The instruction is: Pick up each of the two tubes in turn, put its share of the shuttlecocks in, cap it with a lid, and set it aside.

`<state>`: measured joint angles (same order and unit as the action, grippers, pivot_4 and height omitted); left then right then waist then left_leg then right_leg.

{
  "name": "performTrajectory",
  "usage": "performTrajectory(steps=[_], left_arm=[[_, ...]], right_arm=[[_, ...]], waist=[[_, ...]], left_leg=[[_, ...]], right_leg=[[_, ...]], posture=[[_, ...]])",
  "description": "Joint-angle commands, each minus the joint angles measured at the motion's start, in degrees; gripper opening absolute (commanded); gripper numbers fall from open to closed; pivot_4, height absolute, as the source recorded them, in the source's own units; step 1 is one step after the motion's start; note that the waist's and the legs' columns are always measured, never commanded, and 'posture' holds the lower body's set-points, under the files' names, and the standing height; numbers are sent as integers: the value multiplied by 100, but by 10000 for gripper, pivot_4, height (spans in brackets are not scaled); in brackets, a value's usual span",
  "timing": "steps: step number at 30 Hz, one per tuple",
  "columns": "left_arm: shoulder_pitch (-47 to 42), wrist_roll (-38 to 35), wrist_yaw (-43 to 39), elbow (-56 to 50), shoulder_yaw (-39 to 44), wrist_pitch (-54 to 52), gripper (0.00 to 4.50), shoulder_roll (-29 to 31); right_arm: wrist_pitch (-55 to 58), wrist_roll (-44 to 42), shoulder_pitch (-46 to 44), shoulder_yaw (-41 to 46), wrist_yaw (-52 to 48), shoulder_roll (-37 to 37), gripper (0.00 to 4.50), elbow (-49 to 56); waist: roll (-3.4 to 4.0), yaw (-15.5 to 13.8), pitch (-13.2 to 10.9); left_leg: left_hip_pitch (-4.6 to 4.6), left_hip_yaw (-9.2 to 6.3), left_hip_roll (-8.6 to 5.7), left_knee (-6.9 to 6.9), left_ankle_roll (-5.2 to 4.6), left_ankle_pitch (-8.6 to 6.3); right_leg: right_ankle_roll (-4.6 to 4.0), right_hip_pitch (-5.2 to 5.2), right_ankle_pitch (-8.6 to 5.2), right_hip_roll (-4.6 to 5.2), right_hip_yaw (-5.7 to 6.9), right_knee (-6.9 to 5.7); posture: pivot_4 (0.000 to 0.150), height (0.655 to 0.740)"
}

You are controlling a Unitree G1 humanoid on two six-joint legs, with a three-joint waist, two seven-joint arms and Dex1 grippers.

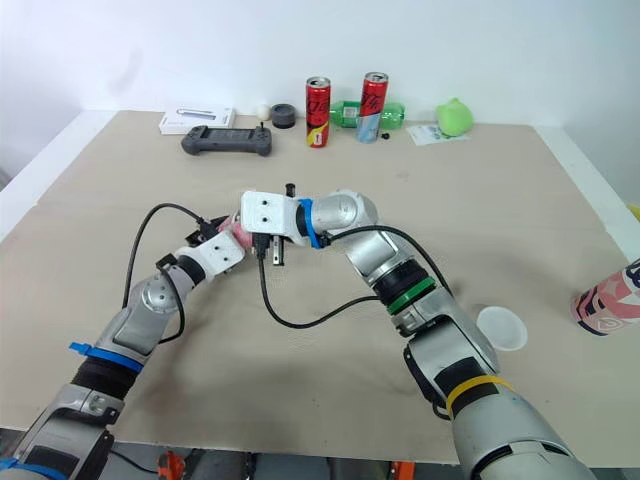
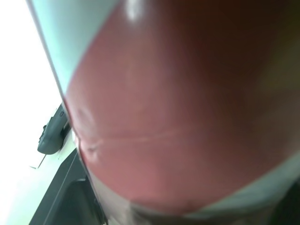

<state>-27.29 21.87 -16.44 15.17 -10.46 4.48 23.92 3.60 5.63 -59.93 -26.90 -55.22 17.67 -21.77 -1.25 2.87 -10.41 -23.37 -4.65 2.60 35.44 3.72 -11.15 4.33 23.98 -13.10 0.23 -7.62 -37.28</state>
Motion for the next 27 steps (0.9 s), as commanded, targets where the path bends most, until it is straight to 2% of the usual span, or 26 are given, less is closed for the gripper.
performTrajectory(steps=[1,7,11,15,17,20,21,22,23,26,27], left_arm=[[69,-42,-30,-169,6,-24,29438,17],[2,-151,-38,-83,42,8,29438,-50],[-66,-237,-67,12,17,91,29438,-128],[-82,-796,-197,-25,188,139,29438,-445],[-55,-1061,-282,-72,268,158,29438,-571],[258,-2416,-977,-500,464,127,29438,-1138],[360,-2775,-1191,-661,504,94,29438,-1289],[462,-3025,-1381,-798,498,34,29438,-1394],[569,-3257,-1542,-850,487,-183,29438,-1496],[816,-3390,-1879,-768,321,-393,29438,-1548],[883,-3290,-1967,-699,220,-354,29438,-1500]], right_arm=[[241,-456,-105,596,-338,303,616,954],[1081,-980,226,1149,-732,1030,616,2157],[1457,-1161,390,1339,-776,1296,616,2410],[2128,-1600,893,1930,-1048,2069,616,2739],[2302,-1708,1230,2146,-1148,2503,6411,2812],[2351,-1717,2193,2589,-1525,3561,15889,2695],[2346,-1739,2434,2721,-1581,3821,22381,2644],[2397,-1788,2649,2853,-1673,4070,23287,2586],[2352,-1749,2844,2964,-1738,4351,29544,2445],[2099,-1544,3263,3124,-1877,5017,41334,1819],[1947,-1476,3384,3119,-1915,5185,44555,1547]], waist=[[0,-3,0],[0,-7,0],[0,-7,0],[-1,-63,-1],[-2,-87,-1],[-3,-95,-2],[-3,-106,-2],[0,-106,-3],[7,-94,-7],[18,-40,-9],[17,-20,-10]], left_leg=[[-1,0,0,0,0,0],[-2,-2,-2,-2,1,-1],[0,-2,-1,-1,1,-1],[-5,-3,-7,5,2,0],[-11,-3,-18,7,2,0],[-20,0,-28,4,2,-2],[-21,-1,-31,3,-1,-5],[-20,1,-36,3,-1,-8],[-21,8,-44,2,-2,-12],[-16,12,-49,4,-5,-13],[-7,13,-51,4,-6,-13]], right_leg=[[0,0,0,0,0,0],[-2,0,-3,1,0,0],[8,0,-10,1,0,0],[24,-6,-18,7,1,0],[22,-8,-18,20,1,8],[16,-4,-13,32,-4,16],[13,-8,-17,37,0,16],[8,-10,-23,46,5,15],[8,-6,-27,53,0,13],[16,-6,-32,57,-5,12],[48,-11,-51,57,-5,11]], posture=[[1500,7400],[1500,7400],[1500,7400],[1500,7400],[1500,7400],[1500,7400],[1500,7400],[1500,7400],[1500,7400],[1500,7400],[1500,7400]])
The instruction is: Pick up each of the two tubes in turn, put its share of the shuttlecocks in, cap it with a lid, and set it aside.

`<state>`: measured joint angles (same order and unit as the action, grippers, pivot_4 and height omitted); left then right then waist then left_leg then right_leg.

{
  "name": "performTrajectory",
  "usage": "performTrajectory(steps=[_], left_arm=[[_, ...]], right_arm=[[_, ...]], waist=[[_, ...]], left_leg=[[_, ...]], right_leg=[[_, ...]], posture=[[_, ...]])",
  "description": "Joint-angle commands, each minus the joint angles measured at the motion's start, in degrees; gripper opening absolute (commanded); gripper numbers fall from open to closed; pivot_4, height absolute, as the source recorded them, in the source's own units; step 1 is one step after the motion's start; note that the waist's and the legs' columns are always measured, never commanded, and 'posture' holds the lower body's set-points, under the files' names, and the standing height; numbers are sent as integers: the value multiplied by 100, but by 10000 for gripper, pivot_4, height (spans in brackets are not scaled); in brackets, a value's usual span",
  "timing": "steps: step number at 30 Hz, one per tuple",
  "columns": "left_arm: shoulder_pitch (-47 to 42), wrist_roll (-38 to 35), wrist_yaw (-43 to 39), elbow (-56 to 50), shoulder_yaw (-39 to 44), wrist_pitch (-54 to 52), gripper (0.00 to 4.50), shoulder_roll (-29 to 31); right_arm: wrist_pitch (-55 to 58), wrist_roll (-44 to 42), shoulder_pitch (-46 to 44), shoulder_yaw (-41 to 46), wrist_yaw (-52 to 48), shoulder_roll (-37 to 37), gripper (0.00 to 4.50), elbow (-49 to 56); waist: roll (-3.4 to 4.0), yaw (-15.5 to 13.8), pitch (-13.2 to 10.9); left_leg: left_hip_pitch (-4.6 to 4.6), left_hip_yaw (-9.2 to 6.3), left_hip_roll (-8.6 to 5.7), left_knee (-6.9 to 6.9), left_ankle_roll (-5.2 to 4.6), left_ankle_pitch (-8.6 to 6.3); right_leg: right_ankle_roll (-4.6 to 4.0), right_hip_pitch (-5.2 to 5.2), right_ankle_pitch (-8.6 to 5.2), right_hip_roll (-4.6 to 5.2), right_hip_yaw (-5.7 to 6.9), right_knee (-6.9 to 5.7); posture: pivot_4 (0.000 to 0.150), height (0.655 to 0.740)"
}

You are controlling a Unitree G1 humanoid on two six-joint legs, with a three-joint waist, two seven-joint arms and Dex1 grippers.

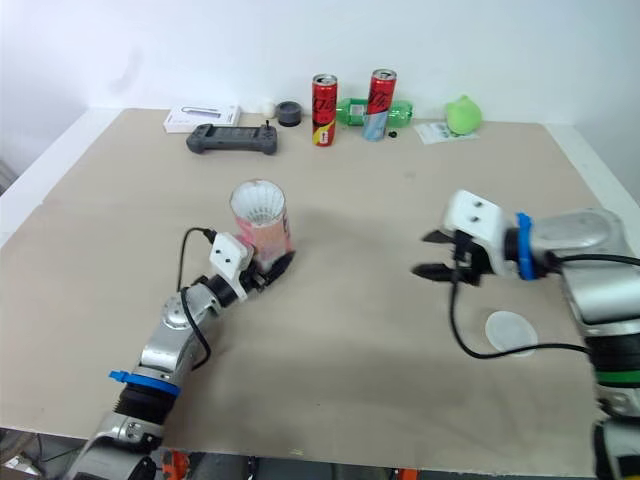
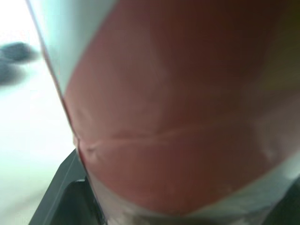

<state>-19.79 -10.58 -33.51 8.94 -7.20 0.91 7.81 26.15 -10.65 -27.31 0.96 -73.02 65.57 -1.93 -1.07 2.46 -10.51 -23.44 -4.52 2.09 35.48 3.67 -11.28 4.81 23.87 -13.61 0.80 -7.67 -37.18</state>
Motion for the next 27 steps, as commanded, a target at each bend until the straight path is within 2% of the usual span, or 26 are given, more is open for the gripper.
performTrajectory(steps=[1,6,16,19,21,22,23,25,27], left_arm=[[181,26,-333,-30,-185,-8,29438,151],[272,225,-522,116,-419,-93,29438,322],[328,306,-514,191,-443,-247,29438,459],[319,312,-498,197,-454,-246,29438,456],[306,305,-486,199,-447,-253,29438,458],[296,299,-478,202,-440,-258,29438,459],[289,298,-471,206,-436,-257,29438,458],[285,304,-464,209,-438,-246,29438,458],[284,307,-460,208,-440,-238,29438,460]], right_arm=[[-468,193,195,324,-169,504,44555,-717],[-955,388,221,127,-281,587,44555,-1632],[-1022,508,307,-289,-379,47,44555,-2114],[-1079,669,225,-465,-392,-91,36601,-2330],[-1044,683,180,-493,-442,-127,27072,-2373],[-1048,690,155,-502,-452,-137,19865,-2392],[-1048,689,137,-507,-464,-142,18352,-2398],[-1069,703,110,-507,-484,-142,6629,-2401],[-1052,688,91,-484,-518,-124,221,-2359]], waist=[[-1,39,0],[2,108,1],[9,188,11],[11,193,18],[5,195,22],[3,195,23],[1,196,25],[-2,196,26],[-4,197,28]], left_leg=[[8,1,1,0,0,0],[58,15,3,20,-5,3],[58,24,-20,42,-3,5],[58,24,-22,42,-3,5],[67,24,-21,42,-3,5],[70,24,-21,43,-3,5],[71,25,-21,44,-3,5],[73,24,-21,48,-3,5],[76,24,-21,48,-3,5]], right_leg=[[4,-5,-2,0,0,0],[-6,-51,-7,1,-5,1],[15,-67,3,23,-18,1],[28,-67,11,23,-20,1],[24,-73,8,22,-20,1],[20,-76,5,23,-20,1],[20,-78,6,23,-20,2],[20,-81,6,23,-20,2],[20,-83,5,23,-20,2]], posture=[[1500,7400],[1500,7400],[1500,7400],[1500,7400],[1500,7400],[1500,7400],[1500,7400],[1500,7400],[1500,7400]])
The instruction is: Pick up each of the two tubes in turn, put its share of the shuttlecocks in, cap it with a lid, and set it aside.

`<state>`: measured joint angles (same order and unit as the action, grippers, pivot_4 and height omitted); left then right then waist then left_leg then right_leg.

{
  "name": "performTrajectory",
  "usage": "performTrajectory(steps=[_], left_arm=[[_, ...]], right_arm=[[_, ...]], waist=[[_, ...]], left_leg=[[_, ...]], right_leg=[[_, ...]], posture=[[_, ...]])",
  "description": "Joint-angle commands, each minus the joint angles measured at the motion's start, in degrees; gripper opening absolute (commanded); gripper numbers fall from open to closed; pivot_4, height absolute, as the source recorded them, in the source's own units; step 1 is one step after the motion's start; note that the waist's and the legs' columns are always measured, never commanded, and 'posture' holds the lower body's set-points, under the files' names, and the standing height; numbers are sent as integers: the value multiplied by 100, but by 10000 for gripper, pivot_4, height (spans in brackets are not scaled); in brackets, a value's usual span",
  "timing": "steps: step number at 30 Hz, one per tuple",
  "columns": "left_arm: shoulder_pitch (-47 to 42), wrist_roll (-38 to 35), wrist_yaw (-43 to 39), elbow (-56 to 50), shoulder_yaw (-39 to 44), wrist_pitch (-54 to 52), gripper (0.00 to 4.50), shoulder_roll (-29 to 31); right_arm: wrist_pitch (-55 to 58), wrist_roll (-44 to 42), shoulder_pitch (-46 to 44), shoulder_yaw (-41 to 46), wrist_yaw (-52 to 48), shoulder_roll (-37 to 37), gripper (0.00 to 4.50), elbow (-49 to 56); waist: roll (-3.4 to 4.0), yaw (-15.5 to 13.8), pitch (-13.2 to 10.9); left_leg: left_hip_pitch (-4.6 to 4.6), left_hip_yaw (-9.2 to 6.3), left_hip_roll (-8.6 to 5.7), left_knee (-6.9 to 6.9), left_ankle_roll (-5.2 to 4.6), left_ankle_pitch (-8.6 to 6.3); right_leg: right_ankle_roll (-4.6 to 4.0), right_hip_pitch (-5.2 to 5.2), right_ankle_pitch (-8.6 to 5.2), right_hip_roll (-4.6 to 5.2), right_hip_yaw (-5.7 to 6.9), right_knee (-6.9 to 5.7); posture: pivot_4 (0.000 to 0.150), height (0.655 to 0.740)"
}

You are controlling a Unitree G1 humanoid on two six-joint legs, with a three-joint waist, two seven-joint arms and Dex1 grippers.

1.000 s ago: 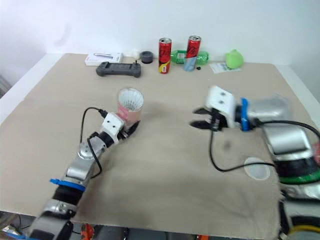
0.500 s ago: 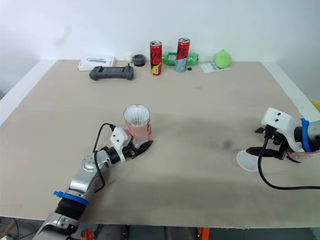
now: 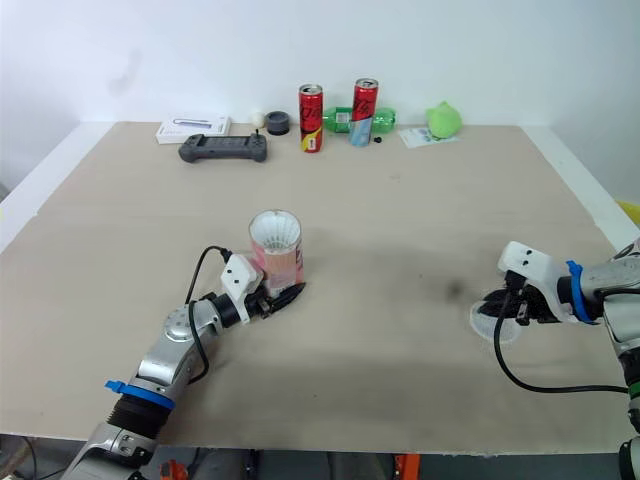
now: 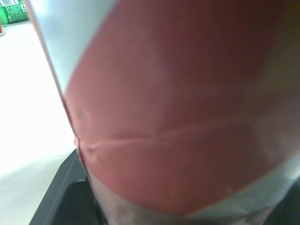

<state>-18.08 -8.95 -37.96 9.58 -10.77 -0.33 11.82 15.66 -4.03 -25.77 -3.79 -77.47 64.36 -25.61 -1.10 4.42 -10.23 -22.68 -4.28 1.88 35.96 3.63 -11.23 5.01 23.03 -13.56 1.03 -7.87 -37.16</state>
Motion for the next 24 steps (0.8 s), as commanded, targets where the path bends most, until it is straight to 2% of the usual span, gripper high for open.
performTrajectory(steps=[1,5,10,13,18,24], left_arm=[[109,141,-14,149,-80,-113,29438,60],[68,163,2,210,-69,-73,29438,66],[25,183,19,232,-65,-87,29438,80],[-17,215,12,280,-95,-84,29438,76],[-89,253,33,321,-151,-95,29438,51],[-90,262,78,283,-163,-109,29438,69]], right_arm=[[17,-5,-87,19,-91,2,221,49],[249,-314,-395,290,-100,-44,221,379],[1195,-1096,-1748,450,47,-510,221,1894],[1562,-1342,-2604,178,168,-1008,221,2558],[1257,-1160,-3761,-544,179,-2011,221,2664],[788,-973,-4277,-1063,20,-2705,221,2302]], waist=[[-1,1,1],[1,13,2],[48,72,-5],[39,66,-4],[19,10,3],[18,-30,3]], left_leg=[[1,0,0,0,0,0],[2,0,0,0,0,0],[4,9,-3,0,1,3],[5,0,-2,-12,-8,12],[-18,0,-4,-14,-2,11],[-49,-11,-14,-16,-2,10]], right_leg=[[0,-1,0,0,0,0],[2,-1,1,0,-1,0],[12,2,7,2,-11,-1],[14,6,7,-2,-6,-1],[10,18,4,6,-5,10],[27,34,15,14,2,10]], posture=[[1500,7400],[1500,7400],[1500,7400],[1500,7400],[1500,7400],[1500,7400]])
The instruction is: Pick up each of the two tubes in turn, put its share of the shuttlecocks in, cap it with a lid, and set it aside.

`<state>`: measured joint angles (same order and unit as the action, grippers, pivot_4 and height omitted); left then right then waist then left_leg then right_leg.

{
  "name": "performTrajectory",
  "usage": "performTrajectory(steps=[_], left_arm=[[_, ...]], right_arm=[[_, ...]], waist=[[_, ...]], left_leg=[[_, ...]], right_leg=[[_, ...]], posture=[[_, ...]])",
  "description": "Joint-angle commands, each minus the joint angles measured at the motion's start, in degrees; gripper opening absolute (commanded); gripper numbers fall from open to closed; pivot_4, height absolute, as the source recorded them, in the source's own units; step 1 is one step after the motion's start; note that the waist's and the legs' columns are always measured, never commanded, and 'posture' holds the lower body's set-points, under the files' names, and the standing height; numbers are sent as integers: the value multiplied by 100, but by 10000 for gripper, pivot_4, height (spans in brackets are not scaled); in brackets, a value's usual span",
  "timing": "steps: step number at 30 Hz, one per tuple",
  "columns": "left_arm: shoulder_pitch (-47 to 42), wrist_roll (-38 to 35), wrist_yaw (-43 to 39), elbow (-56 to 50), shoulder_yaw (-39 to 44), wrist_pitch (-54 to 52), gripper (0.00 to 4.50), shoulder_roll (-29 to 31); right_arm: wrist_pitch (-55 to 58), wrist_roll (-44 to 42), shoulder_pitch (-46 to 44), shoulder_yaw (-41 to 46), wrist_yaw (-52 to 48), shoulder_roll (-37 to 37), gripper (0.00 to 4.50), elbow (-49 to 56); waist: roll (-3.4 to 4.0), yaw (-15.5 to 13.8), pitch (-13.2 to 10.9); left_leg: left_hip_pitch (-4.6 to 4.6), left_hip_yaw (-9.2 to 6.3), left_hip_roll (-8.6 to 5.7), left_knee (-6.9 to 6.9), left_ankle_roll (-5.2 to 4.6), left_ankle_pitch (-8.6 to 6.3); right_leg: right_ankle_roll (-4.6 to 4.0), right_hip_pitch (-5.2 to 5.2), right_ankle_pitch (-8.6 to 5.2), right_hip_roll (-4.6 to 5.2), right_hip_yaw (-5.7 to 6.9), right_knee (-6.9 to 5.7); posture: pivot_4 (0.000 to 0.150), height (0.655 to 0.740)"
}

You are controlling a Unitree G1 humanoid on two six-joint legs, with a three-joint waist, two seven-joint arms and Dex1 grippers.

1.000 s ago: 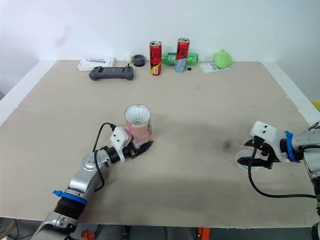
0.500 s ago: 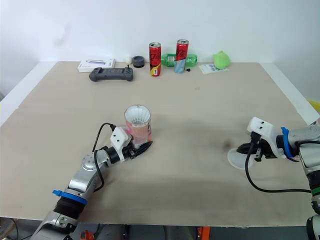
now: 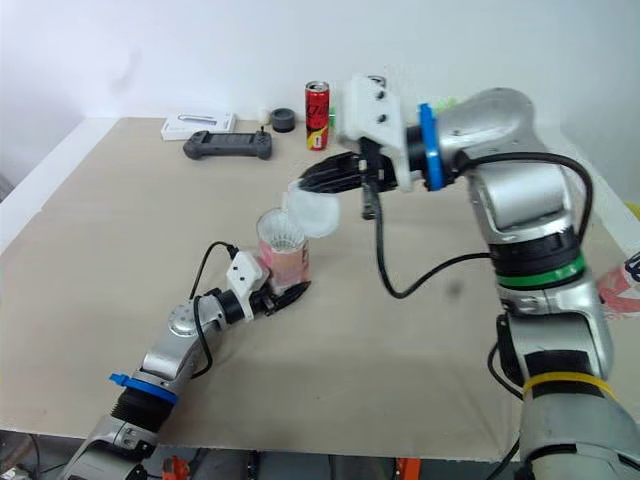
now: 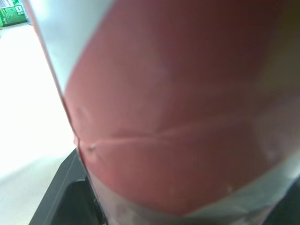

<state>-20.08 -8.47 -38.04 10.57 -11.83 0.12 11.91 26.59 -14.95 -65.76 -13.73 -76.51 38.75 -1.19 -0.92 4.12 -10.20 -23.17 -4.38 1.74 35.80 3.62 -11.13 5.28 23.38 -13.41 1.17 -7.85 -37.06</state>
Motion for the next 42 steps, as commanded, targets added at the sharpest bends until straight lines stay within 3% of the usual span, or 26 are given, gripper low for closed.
performTrajectory(steps=[1,15,42], left_arm=[[121,215,98,168,-54,-158,29438,63],[239,245,224,52,-73,-183,29438,49],[270,291,249,10,-74,-198,29438,33]], right_arm=[[-364,155,-324,-123,-89,-230,221,-210],[-986,742,-602,-607,-215,-809,221,-876],[-1484,1384,-683,-813,-603,-727,221,-1066]], waist=[[0,0,0],[0,22,0],[0,24,0]], left_leg=[[1,0,0,-1,0,0],[8,-7,3,-4,-3,2],[8,-12,2,-12,-3,2]], right_leg=[[0,0,0,0,1,0],[-1,-1,3,-1,12,-3],[-6,-1,-1,-1,16,-2]], posture=[[1500,7400],[1500,7400],[1500,7400]])
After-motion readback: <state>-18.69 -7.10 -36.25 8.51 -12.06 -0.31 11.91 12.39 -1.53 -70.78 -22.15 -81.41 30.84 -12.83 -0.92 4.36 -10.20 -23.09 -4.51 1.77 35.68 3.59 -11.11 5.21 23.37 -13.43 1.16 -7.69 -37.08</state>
